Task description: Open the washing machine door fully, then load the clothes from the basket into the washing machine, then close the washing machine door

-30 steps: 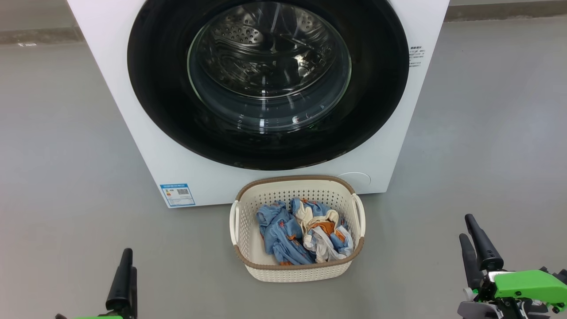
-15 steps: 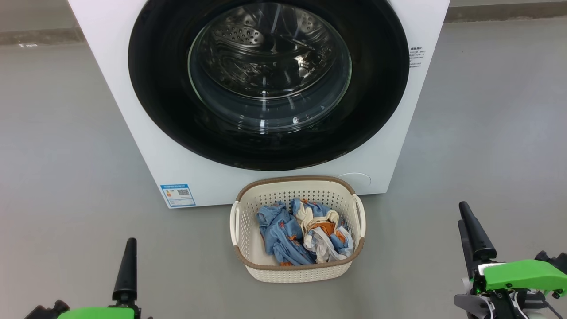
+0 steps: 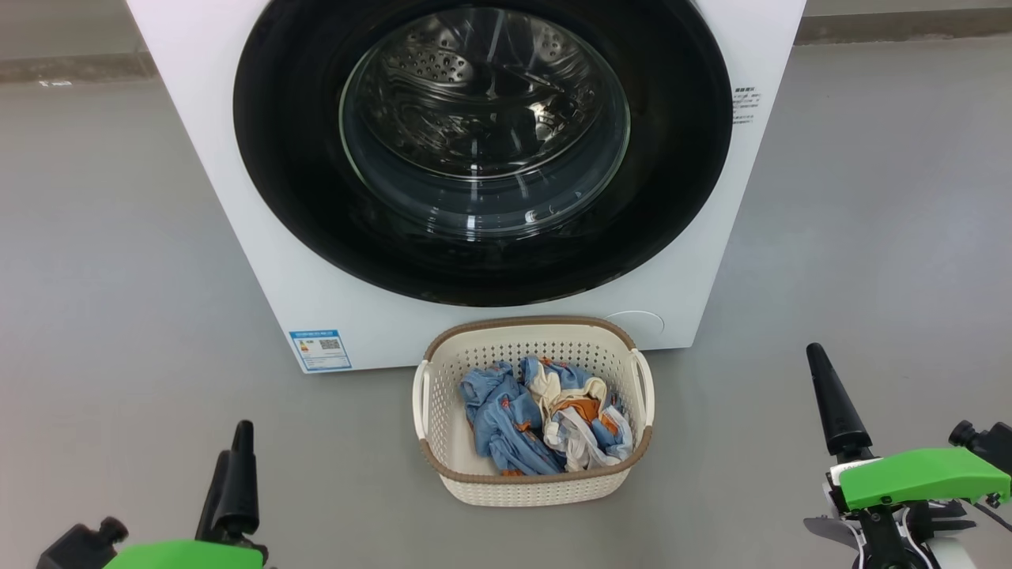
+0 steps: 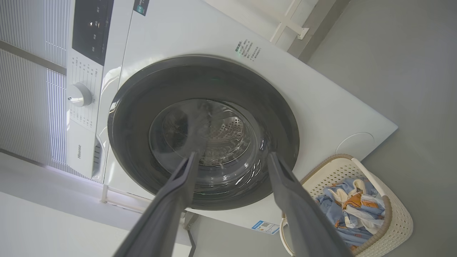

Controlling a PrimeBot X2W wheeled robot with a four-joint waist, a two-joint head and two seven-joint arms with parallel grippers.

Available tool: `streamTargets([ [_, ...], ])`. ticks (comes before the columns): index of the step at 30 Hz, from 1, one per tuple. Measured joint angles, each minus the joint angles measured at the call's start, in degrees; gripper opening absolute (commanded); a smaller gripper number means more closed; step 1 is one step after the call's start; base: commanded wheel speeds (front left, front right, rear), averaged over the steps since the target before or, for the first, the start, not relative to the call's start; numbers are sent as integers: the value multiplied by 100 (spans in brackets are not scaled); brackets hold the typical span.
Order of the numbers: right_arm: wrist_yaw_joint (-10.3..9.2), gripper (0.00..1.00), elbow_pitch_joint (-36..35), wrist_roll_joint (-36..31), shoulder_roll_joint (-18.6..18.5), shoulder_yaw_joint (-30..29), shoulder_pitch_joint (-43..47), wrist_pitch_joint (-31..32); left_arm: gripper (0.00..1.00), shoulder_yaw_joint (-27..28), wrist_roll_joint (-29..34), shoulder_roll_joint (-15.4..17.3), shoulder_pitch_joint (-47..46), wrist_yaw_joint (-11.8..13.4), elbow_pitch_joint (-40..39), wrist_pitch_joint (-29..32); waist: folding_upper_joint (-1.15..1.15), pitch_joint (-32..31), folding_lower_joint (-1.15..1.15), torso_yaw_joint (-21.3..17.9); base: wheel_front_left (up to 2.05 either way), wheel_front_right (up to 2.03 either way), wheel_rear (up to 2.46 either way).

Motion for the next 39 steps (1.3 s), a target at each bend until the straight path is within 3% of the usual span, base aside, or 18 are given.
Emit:
streamTargets([
  [20,0,100,248,-1769,-249,513,-223,-312,100,-202,1661,26,-114,76,74,-322,0,-103,0,24,0,0,0],
  [39,1,100,371,-2866,-370,764,-352,-623,100,-314,2878,57,-198,81,137,-638,0,-197,0,42,0,0,0],
])
